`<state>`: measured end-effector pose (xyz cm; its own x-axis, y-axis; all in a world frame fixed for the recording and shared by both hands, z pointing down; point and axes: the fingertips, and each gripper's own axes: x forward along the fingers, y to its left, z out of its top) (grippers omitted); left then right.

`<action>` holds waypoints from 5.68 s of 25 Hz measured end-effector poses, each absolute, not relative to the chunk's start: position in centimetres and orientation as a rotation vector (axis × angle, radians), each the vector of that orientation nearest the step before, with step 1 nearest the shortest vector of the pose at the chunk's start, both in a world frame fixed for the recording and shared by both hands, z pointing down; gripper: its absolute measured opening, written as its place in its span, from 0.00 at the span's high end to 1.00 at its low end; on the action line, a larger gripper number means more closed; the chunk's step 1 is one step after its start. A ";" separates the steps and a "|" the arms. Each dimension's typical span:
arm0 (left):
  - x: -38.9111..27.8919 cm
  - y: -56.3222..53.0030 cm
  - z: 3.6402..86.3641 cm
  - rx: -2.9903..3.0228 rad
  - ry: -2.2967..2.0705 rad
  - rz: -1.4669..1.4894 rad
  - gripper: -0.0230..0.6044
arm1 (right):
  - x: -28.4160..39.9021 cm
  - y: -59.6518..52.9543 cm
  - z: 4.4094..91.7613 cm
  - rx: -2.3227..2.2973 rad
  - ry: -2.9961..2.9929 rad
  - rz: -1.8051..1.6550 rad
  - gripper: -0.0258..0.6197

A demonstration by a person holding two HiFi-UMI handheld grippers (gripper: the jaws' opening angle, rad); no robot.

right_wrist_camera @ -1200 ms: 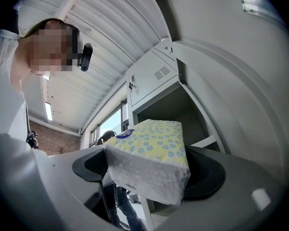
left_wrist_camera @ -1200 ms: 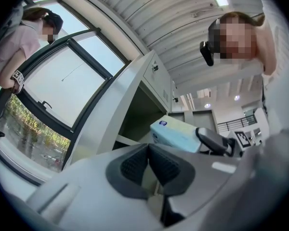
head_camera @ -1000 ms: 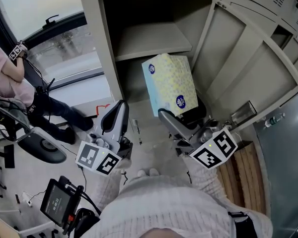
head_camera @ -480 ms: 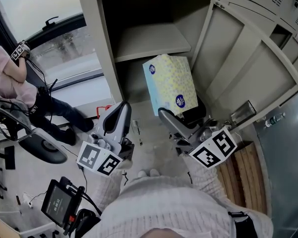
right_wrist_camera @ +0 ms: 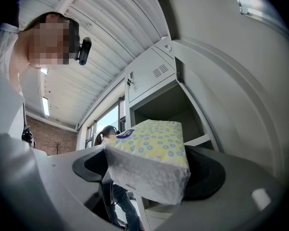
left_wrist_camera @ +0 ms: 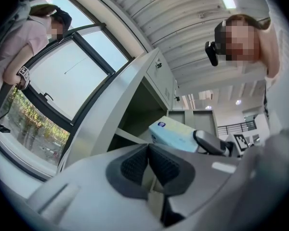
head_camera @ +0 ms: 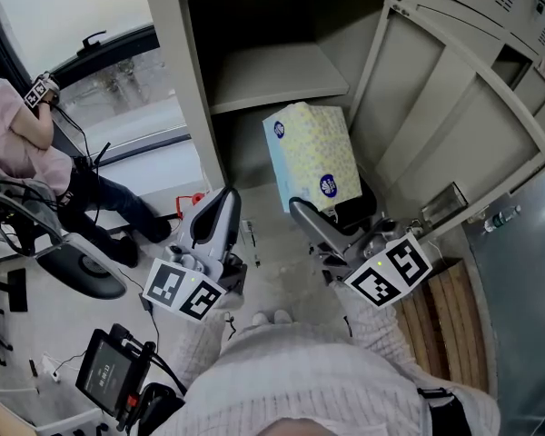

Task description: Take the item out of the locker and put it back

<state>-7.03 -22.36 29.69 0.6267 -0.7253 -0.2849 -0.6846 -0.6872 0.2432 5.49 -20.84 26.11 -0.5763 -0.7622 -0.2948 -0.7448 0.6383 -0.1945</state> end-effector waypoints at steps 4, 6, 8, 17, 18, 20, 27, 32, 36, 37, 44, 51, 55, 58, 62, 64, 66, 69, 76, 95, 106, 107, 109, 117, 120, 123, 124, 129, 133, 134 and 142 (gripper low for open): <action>-7.1 -22.4 29.9 2.736 -1.177 -0.549 0.95 | 5.1 -21.0 26.6 -1.203 2.520 -0.083 0.24; -7.1 -22.6 29.9 2.738 -1.181 -0.537 0.95 | 4.9 -21.4 27.0 -1.220 2.536 -0.077 0.24; -7.0 -23.0 29.9 2.738 -1.198 -0.505 0.95 | 4.7 -22.1 27.5 -1.245 2.566 -0.058 0.24; -7.6 -25.2 31.4 2.744 -1.241 -0.391 0.95 | 2.9 -25.7 30.5 -1.319 2.645 -0.098 0.24; -7.5 -25.5 31.7 2.745 -1.243 -0.375 0.95 | 2.8 -26.1 31.0 -1.328 2.650 -0.106 0.24; -7.3 -25.9 32.1 2.741 -1.246 -0.356 0.95 | 2.6 -26.8 31.9 -1.344 2.658 -0.126 0.24; -7.1 -26.7 33.6 2.719 -1.263 -0.298 0.95 | 2.5 -29.6 35.8 -1.425 2.689 -0.226 0.24; -7.0 -27.0 34.9 2.693 -1.263 -0.284 0.95 | 2.4 -31.6 38.4 -1.501 2.725 -0.280 0.24; -6.9 -27.2 35.2 2.692 -1.274 -0.271 0.95 | 2.2 -33.3 39.7 -1.560 2.750 -0.310 0.24; -6.9 -27.2 35.3 2.696 -1.281 -0.262 0.95 | 2.2 -33.9 39.9 -1.576 2.751 -0.319 0.24; -7.3 -27.6 35.5 2.691 -1.306 -0.239 0.95 | 2.7 -38.0 40.6 -1.774 2.710 -0.318 0.24; -7.9 -28.0 35.4 2.679 -1.325 -0.248 0.95 | 3.3 -41.6 40.9 -1.904 2.633 -0.423 0.24; -8.1 -28.3 35.6 2.679 -1.329 -0.243 0.95 | 3.4 -43.1 41.2 -1.959 2.619 -0.468 0.23; -8.1 -28.3 35.7 2.681 -1.322 -0.238 0.95 | 3.4 -44.1 41.7 -2.001 2.617 -0.487 0.23; -8.3 -28.2 35.8 2.682 -1.324 -0.237 0.95 | 3.6 -44.9 42.3 -2.075 2.612 -0.463 0.23; -8.5 -28.2 35.7 2.678 -1.335 -0.237 0.95 | 3.7 -45.2 42.5 -2.111 2.616 -0.444 0.23; -8.7 -28.3 35.7 2.674 -1.343 -0.236 0.95 | 3.6 -45.6 42.5 -2.131 2.617 -0.440 0.23; -8.7 -28.2 35.7 2.674 -1.338 -0.244 0.95 | 3.6 -46.1 42.4 -2.156 2.605 -0.444 0.23; -8.8 -28.0 35.7 2.674 -1.341 -0.242 0.95 | 3.2 -46.5 42.9 -2.164 2.633 -0.482 0.22; -8.8 -27.8 34.9 2.686 -1.352 -0.262 0.95 | 3.4 -44.6 41.7 -2.059 2.690 -0.415 0.20; -7.6 -26.6 33.8 2.709 -1.315 -0.300 0.95 | 4.2 -36.7 35.5 -1.801 2.648 -0.304 0.20; -7.4 -26.5 33.6 2.716 -1.308 -0.303 0.95 | 4.2 -35.7 34.8 -1.760 2.648 -0.296 0.20; -6.8 -26.1 33.3 2.732 -1.292 -0.315 0.95 | 4.1 -33.9 33.8 -1.663 2.657 -0.294 0.21; -3.9 -23.3 32.4 2.795 -1.197 -0.353 0.95 | 5.9 -26.2 31.1 -1.445 2.658 -0.214 0.45; -3.6 -22.2 31.9 2.811 -1.173 -0.374 0.95 | 5.8 -23.6 29.9 -1.399 2.658 -0.139 0.51; -3.4 -21.6 31.2 2.830 -1.153 -0.401 0.95 | 5.2 -21.8 28.5 -1.305 2.643 -0.049 0.62; -3.3 -21.5 31.0 2.833 -1.151 -0.410 0.95 | 5.0 -21.4 28.2 -1.270 2.637 -0.027 0.67; -3.1 -21.0 30.7 2.832 -1.160 -0.427 0.95 | 4.6 -20.3 27.7 -1.215 2.597 0.016 0.83; -3.1 -21.0 31.0 2.816 -1.160 -0.429 0.95 | 4.9 -19.9 27.5 -1.202 2.578 0.038 0.96; -3.2 -20.9 31.1 2.813 -1.161 -0.428 0.95 | 4.9 -19.9 27.6 -1.198 2.573 0.031 0.96; -3.0 -20.8 31.5 2.827 -1.145 -0.399 0.95 | 4.2 -20.2 28.7 -1.191 2.600 -0.006 0.96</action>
<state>-3.00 -20.81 31.46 0.6894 -0.6921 -0.2139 -0.6750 -0.7209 0.1570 4.17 -20.19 28.68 -0.6207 -0.7428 -0.2509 -0.7416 0.6601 -0.1195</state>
